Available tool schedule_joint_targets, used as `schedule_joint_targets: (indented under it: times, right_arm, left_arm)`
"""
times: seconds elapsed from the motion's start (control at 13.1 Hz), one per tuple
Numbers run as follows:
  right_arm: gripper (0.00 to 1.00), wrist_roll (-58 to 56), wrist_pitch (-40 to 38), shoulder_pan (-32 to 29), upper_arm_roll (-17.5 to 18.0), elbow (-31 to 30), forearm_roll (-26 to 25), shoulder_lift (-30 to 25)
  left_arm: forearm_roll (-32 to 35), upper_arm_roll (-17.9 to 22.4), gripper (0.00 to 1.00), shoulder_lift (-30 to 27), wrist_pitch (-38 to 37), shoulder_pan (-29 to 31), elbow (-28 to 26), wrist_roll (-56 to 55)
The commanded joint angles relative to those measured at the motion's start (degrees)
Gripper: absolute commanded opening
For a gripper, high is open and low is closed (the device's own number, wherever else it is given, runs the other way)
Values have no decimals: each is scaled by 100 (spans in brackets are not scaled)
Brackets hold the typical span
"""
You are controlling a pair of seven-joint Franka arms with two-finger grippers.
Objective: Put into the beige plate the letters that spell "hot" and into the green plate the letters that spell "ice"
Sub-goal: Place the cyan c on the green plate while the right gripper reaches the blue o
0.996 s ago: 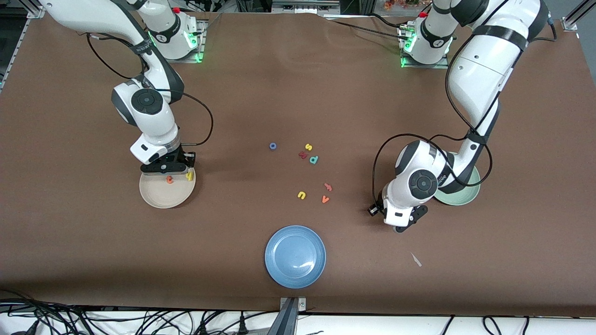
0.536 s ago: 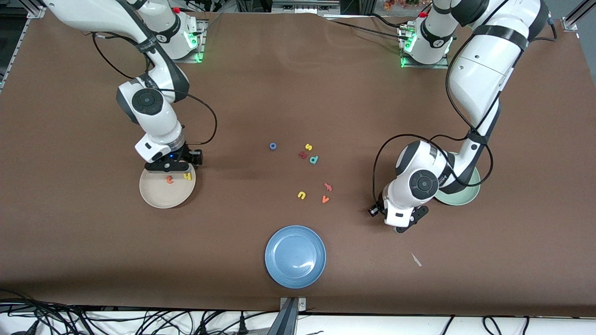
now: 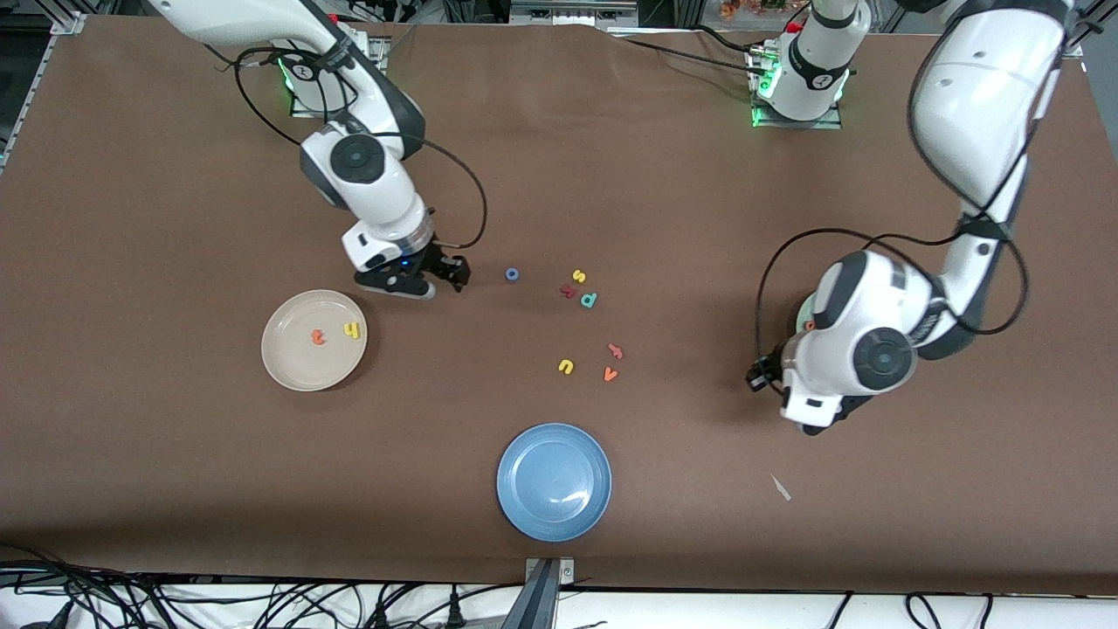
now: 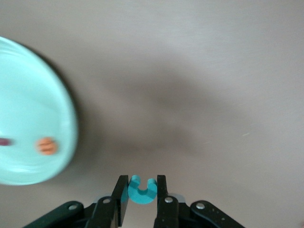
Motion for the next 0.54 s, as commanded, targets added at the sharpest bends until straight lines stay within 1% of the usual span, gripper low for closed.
schedule_joint_targets:
  times: [0.0,0.15,0.23,0.31,0.46]
  right_arm:
    - [81,545,16,281,-10,256,-70,354]
    - [82,861,16,517,-45,449,-158,600]
    - [82,1097,15,614,-46,503,-307,706]
    - [82,1526,15,711,-63,555,-717,872]
    - [82,2020,15,817,-72,669,-1176,1066]
  left_arm:
    - [-25,-106,20,-362,-467,558,-367,1039]
    - [45,-98,19,-424,-460,910,-570,1655]
    - [63,-89,17,-407,-433,1042,-692,1875]
    - [63,-89,17,-389,-407,1296,-841,2226]
    - [98,-89,18,-328,-224,1439,-974,2361]
